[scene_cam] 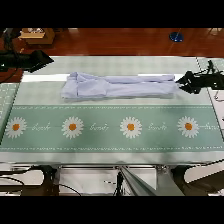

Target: Fold the shirts.

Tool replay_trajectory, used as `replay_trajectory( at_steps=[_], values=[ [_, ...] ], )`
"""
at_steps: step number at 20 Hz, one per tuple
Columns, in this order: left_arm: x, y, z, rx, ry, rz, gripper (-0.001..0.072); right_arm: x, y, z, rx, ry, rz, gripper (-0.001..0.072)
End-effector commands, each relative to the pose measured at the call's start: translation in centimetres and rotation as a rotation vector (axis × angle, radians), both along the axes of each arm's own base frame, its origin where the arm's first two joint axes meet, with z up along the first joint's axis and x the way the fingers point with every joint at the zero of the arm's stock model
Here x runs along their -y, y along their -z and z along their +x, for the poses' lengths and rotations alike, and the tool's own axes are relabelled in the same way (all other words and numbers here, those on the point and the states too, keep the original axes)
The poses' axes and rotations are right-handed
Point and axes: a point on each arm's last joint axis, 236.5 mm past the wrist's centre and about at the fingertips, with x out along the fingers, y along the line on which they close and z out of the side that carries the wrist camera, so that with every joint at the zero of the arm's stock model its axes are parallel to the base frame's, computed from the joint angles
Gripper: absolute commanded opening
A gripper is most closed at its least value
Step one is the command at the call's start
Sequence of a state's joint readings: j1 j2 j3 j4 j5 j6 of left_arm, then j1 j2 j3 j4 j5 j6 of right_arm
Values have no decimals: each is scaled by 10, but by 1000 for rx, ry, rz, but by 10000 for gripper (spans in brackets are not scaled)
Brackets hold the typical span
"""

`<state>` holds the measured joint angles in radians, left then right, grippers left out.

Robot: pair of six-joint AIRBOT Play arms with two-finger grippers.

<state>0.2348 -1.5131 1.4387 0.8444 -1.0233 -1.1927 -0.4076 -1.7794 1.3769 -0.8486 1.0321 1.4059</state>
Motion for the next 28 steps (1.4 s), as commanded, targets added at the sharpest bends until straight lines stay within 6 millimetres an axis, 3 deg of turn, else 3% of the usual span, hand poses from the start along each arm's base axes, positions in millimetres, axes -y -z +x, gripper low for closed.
replay_trajectory(
  at_steps=[1,3,4,5,6,7,10,11,14,18,23,26,28],
  values=[
    [10,-2,-2,1,25,2,597,-47,32,-2,-91,-40,59,480],
    [13,-2,-2,1,31,2,597,-73,38,7,-78,-57,78,449],
    [14,-2,-2,2,32,2,597,-79,35,16,-41,-55,72,316],
    [15,-4,-2,5,31,-9,596,-84,23,28,19,-53,79,119],
    [18,-6,-1,8,30,-24,592,-89,6,38,79,-57,101,38],
    [22,-10,0,15,28,-55,535,-93,-17,48,153,-78,122,38],
    [50,-38,6,54,26,-227,67,-87,-88,55,291,-139,81,38],
    [62,-49,9,70,29,-289,25,-84,-108,53,319,-163,56,38],
    [111,-66,6,81,89,-387,25,-78,-157,37,375,-222,-28,38],
    [204,-56,-21,13,243,-411,24,-82,-193,4,380,-297,-95,38],
    [316,-22,-58,-77,357,-422,24,-89,-213,-53,297,-425,-165,38],
    [368,5,-83,-118,403,-408,24,-80,-231,-73,296,-429,-249,38],
    [392,30,-103,-173,448,-392,24,-76,-247,-83,317,-407,-295,38]
  ],
)
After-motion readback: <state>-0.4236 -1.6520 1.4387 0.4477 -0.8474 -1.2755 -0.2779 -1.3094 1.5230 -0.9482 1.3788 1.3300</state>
